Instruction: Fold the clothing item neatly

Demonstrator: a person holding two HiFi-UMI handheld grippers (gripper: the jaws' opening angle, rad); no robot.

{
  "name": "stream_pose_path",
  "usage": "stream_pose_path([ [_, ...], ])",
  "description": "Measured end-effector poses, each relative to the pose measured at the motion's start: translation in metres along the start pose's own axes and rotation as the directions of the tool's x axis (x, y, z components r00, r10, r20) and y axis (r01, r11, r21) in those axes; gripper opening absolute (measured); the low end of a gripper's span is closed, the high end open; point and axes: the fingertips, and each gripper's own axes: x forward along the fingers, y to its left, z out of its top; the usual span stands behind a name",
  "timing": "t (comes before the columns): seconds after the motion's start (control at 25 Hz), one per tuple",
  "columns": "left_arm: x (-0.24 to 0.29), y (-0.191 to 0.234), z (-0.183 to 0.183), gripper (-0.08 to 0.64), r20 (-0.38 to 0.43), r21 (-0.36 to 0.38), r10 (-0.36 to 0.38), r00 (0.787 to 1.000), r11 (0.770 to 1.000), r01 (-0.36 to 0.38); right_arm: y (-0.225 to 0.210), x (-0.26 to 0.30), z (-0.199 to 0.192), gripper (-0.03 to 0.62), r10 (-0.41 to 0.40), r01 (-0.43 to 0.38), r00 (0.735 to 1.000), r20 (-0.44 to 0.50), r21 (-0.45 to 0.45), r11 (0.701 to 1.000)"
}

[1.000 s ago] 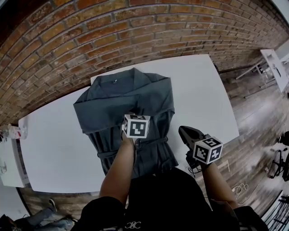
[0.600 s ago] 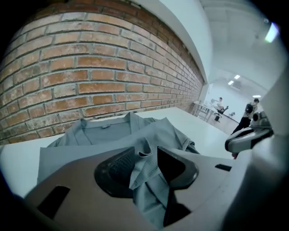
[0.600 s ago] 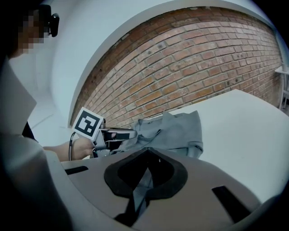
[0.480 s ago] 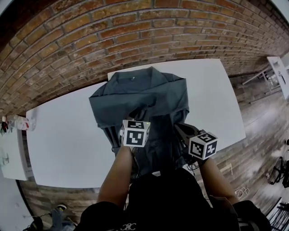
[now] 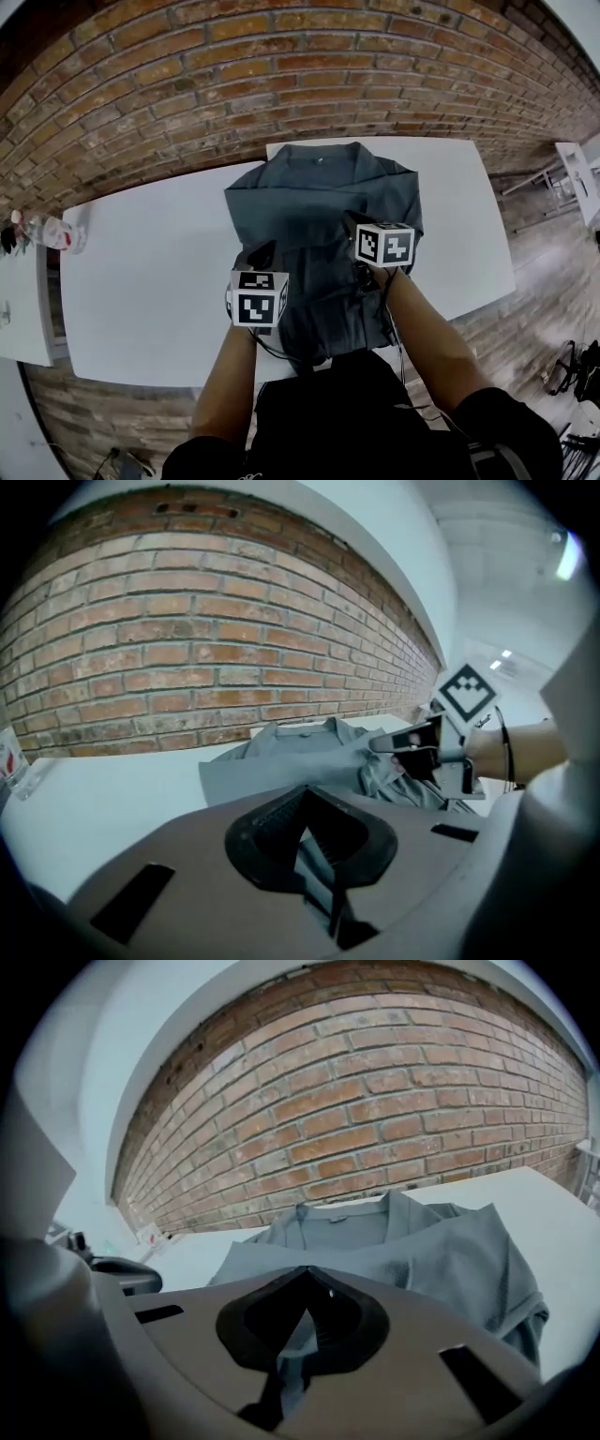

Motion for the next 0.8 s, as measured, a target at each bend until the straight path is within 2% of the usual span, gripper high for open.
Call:
stream_pose_path([
  [0.12, -0.014, 0.016, -0.013, -0.002, -0.017, 0.025, 0.013, 1.0, 1.0, -0.012, 0.009, 0.039, -0.006, 0.002, -0.066, 0.065, 0.995, -0.075, -0.017, 0.998],
  [0.2, -0.019, 0.02, -0.021, -0.002, -0.035, 0.042, 0.007, 0.999, 0.999, -0.005, -0.003, 0.051, -0.02, 0.002, -0.161, 0.158, 0.979, -0.127, -0.036, 0.987],
  [0.28, -0.019, 0.019, -0.025, -0.002, -0.045, 0.031, -0.02, 0.999, 0.999, 0.021, -0.023, 0.045, -0.034, 0.002, -0.243, 0.244, 0.958, -0.151, -0.015, 0.97],
  [0.36, -0.016, 0.016, -0.025, -0.002, -0.047, 0.012, -0.044, 0.998, 0.999, 0.045, -0.04, 0.028, -0.044, 0.002, -0.269, 0.275, 0.95, -0.159, 0.019, 0.961],
  [0.52, -0.001, 0.016, -0.014, -0.002, -0.042, 0.001, -0.046, 0.998, 0.999, 0.046, -0.071, -0.008, -0.057, 0.002, -0.272, 0.277, 0.949, -0.156, 0.006, 0.961],
  [0.64, 0.012, 0.021, 0.001, -0.002, -0.033, 0.025, -0.028, 0.999, 0.999, 0.029, -0.095, -0.027, -0.047, 0.002, -0.263, 0.262, 0.957, -0.127, -0.021, 0.965],
  [0.8, 0.032, 0.035, 0.024, 0.0, -0.035, 0.103, 0.008, 0.999, 0.995, -0.004, -0.108, -0.033, -0.007, 0.002, -0.12, 0.117, 0.991, -0.064, -0.04, 0.992],
])
